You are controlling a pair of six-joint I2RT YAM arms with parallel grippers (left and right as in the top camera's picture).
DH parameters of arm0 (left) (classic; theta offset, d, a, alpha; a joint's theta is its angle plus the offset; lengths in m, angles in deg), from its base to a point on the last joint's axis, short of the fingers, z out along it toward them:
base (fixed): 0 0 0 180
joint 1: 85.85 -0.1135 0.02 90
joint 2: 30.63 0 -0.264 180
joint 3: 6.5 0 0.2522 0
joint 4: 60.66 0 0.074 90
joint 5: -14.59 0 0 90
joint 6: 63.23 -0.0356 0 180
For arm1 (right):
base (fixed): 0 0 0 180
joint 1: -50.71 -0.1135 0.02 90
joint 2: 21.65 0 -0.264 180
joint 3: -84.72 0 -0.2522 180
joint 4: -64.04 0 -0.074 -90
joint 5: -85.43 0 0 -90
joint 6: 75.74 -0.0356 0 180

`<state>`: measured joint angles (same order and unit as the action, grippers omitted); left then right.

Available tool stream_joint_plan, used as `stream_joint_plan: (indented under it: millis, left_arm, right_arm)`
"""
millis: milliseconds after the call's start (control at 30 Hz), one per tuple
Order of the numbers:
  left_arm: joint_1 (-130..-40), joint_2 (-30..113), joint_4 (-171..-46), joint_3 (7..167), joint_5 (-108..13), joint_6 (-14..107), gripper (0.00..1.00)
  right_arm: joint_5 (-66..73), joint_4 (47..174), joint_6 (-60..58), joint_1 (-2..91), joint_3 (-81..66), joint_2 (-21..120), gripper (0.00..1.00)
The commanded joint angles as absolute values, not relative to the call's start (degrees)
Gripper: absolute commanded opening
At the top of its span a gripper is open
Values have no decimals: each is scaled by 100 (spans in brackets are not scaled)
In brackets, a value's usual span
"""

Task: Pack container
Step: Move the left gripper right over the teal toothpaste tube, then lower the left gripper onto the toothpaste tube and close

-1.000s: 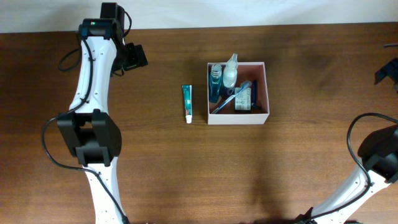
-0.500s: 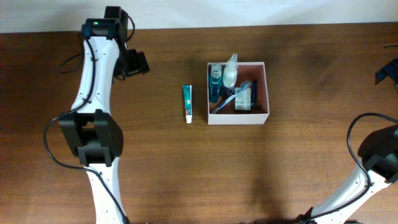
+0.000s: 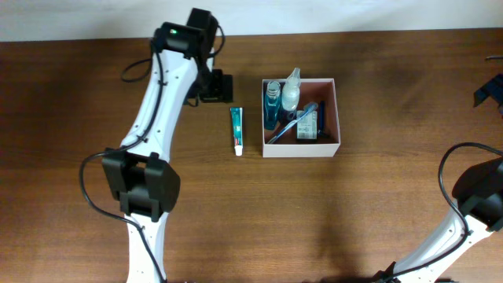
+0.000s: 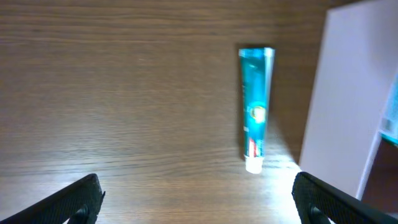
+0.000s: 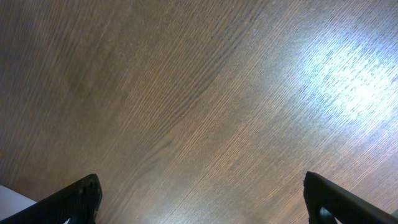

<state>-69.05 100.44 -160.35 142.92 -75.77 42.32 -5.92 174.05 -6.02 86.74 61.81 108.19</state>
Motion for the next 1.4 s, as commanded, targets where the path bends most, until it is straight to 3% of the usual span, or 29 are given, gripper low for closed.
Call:
stream_joint_plan:
  millis: [0, 1367]
  left_arm:
    - [-6931, 9880, -16035, 14314, -7475, 4226, 99]
    - [-6280, 11202, -15458, 13549, -7534, 4960, 99]
  right_arm:
    - [-697, 17405, -547, 8679, 6150, 10869, 99]
    - [-697, 17405, -547, 8679, 6150, 10869, 99]
